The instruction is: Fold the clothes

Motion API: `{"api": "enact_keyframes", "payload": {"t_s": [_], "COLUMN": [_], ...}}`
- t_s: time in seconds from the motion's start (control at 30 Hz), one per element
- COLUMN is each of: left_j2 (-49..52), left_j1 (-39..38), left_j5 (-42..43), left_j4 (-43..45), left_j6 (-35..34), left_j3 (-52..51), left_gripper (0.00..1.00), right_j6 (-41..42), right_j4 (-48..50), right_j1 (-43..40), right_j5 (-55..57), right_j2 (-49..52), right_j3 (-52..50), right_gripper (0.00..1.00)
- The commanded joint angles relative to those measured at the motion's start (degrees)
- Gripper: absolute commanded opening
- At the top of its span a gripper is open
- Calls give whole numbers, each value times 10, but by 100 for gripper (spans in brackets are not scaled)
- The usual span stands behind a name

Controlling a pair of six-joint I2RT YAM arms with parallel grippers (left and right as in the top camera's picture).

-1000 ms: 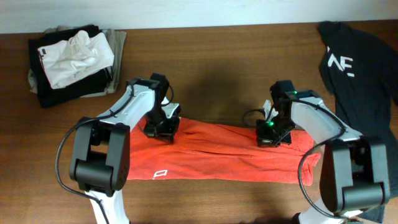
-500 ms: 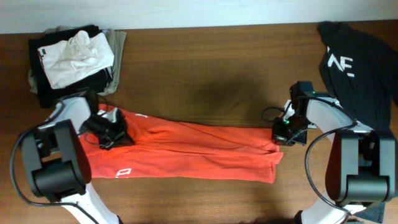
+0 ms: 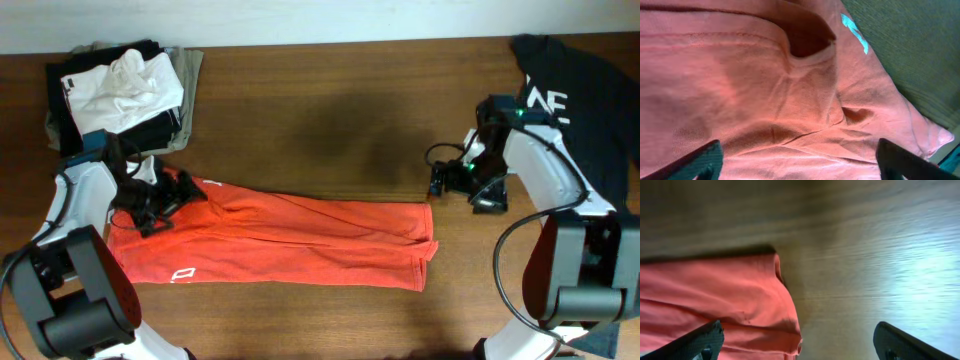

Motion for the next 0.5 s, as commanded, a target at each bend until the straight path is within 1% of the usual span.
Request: {"api": "enact_keyframes", "payload": {"t_s": [0.0, 0.1, 0.23, 0.33, 0.37, 0.4, 0.47], "left_j2": [-7, -7, -7, -7, -7, -7, -7], "left_j1": [-24, -37, -50, -53, -53, -53, -53], "left_j5": [10, -1, -2, -2, -2, -2, -2], "left_j4": [0, 2, 5, 7, 7, 7, 7], "left_j6": [1, 1, 1, 1, 1, 1, 1], "left_j3": [5, 5, 5, 5, 5, 5, 5], "left_gripper": [99, 99, 99, 99, 99, 99, 99], "right_j6": [-52, -56, -56, -48, -40, -27, 5], "right_j4": [36, 66, 67, 97, 107, 118, 149], "right_j1": [-1, -1, 1, 32, 46, 60, 82], "right_j5": [-125, -168, -177, -177, -179, -179, -176], "right_j2": [-2, -2, -2, -2, -2, -2, -2], "right_j3": [-75, -134, -175, -209, -214, -215, -214], "right_gripper": [99, 99, 99, 99, 92, 84, 37]}}
